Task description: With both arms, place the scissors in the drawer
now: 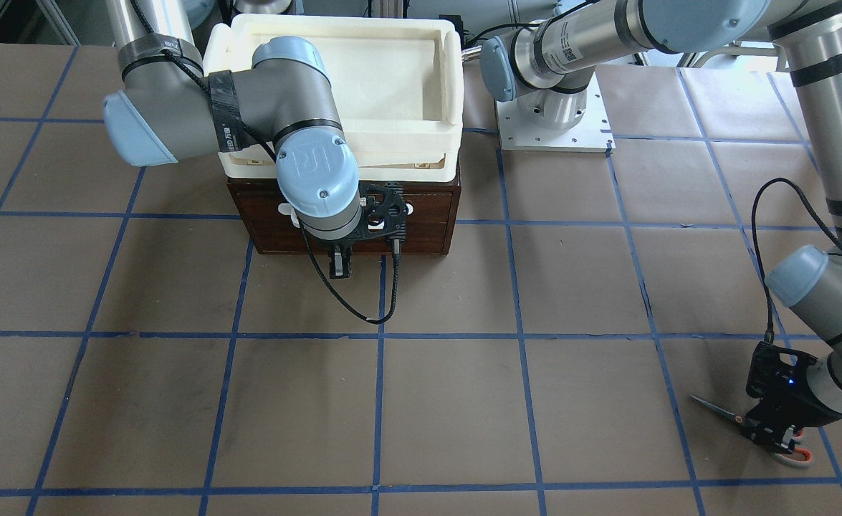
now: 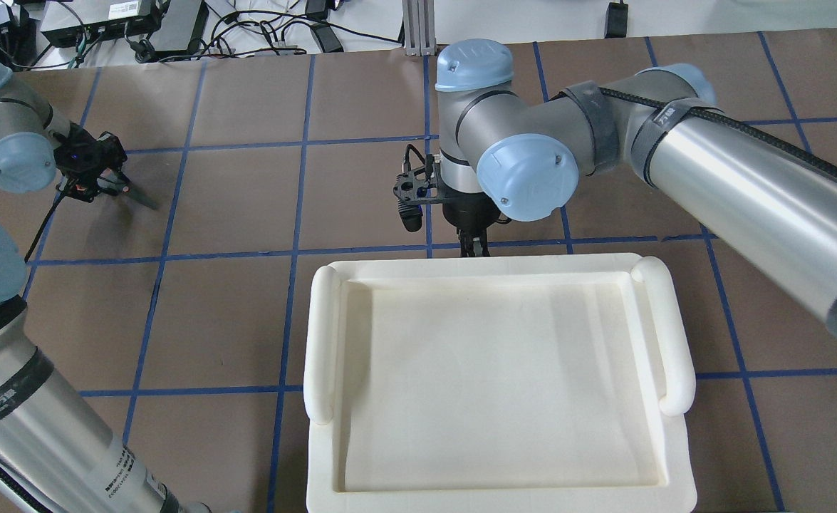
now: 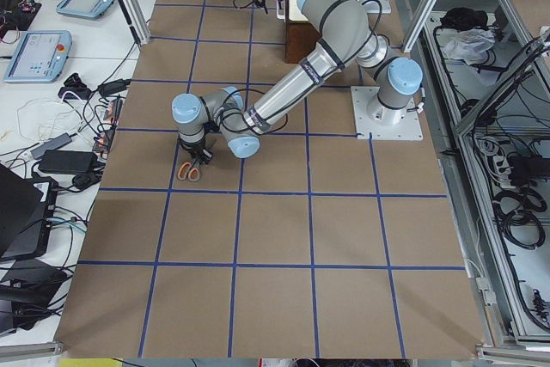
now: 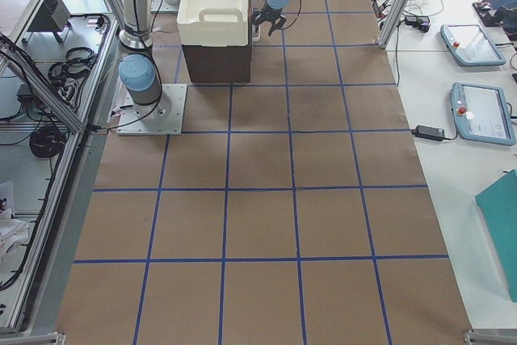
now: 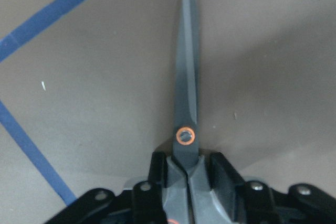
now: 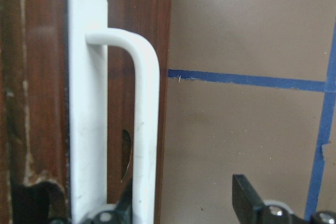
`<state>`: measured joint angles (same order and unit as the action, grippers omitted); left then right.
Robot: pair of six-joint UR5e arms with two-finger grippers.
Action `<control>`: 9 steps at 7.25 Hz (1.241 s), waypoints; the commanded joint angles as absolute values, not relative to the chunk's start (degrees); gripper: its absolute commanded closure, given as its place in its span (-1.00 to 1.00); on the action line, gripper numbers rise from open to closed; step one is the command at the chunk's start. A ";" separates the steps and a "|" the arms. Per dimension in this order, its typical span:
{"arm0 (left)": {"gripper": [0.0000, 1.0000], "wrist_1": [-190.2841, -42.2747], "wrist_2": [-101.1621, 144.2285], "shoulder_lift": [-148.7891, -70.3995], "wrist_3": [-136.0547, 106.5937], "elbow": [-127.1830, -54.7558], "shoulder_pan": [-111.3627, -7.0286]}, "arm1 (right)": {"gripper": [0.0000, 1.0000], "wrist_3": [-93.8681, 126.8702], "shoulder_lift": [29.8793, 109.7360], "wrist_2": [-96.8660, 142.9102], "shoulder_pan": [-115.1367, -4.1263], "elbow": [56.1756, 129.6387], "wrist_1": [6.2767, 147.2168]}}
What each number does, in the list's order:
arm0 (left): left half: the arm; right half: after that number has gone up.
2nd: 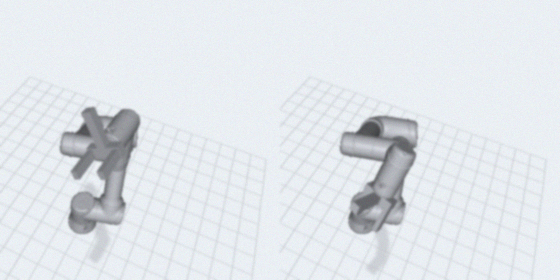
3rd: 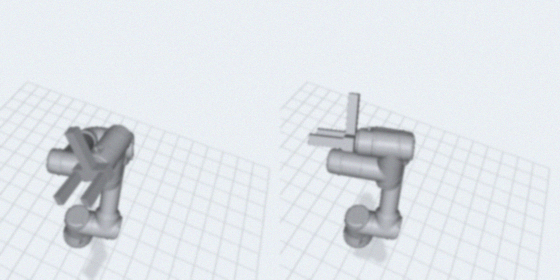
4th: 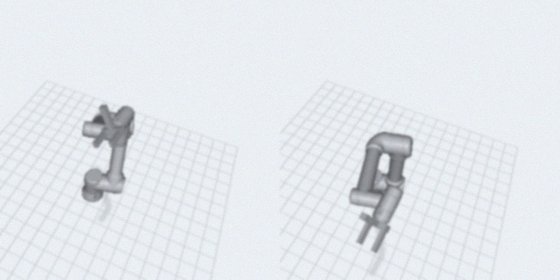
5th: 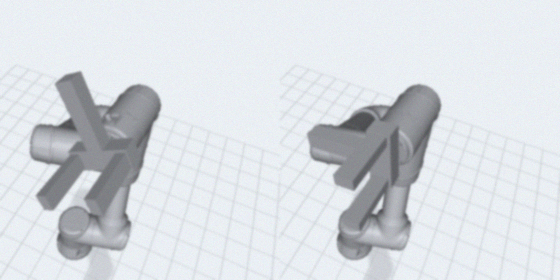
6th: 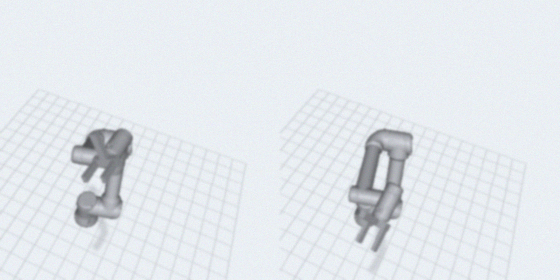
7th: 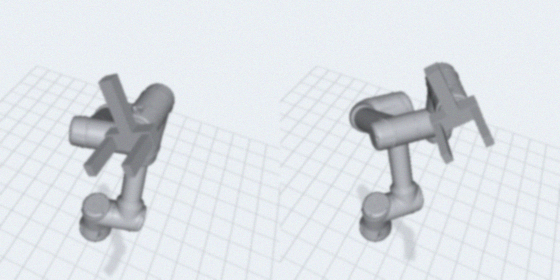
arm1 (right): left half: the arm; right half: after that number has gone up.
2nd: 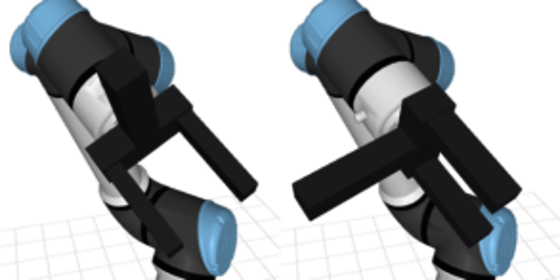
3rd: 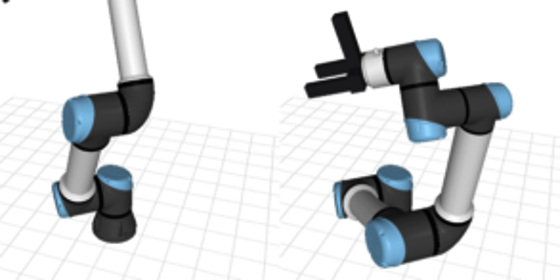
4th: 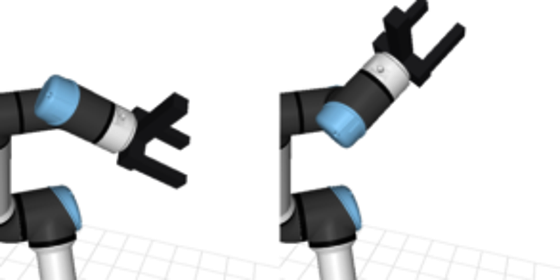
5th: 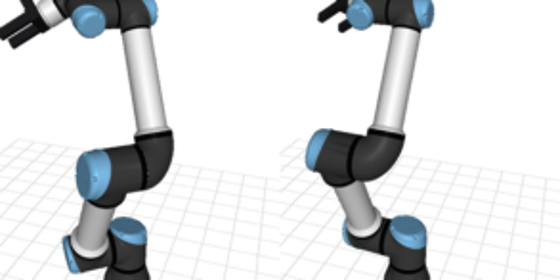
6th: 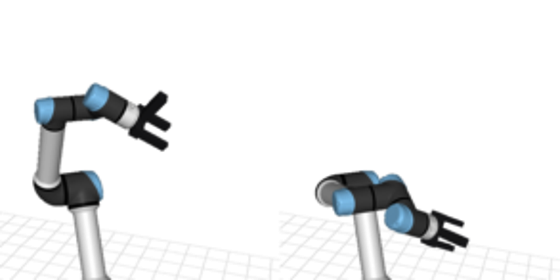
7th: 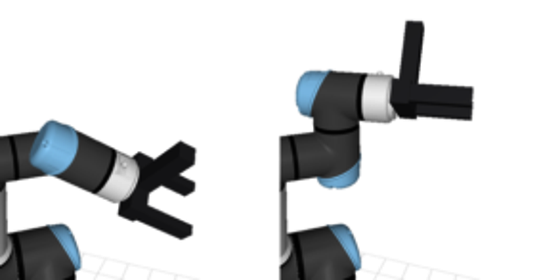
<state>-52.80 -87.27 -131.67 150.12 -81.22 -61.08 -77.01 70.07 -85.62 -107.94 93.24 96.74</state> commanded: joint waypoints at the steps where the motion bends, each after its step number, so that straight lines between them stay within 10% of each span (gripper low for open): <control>1: 0.26 -53.43 -87.27 -130.17 149.42 -81.30 -61.08 | -0.11 -77.08 70.05 -85.69 -108.02 93.25 97.03; 9: 0.34 -62.40 -85.61 -124.28 143.88 -82.35 -61.70 | 0.08 -76.73 69.87 -85.60 -108.02 91.67 99.14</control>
<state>-61.30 -85.81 -125.05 144.77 -82.05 -61.63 -76.67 69.90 -85.53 -108.02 92.02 98.94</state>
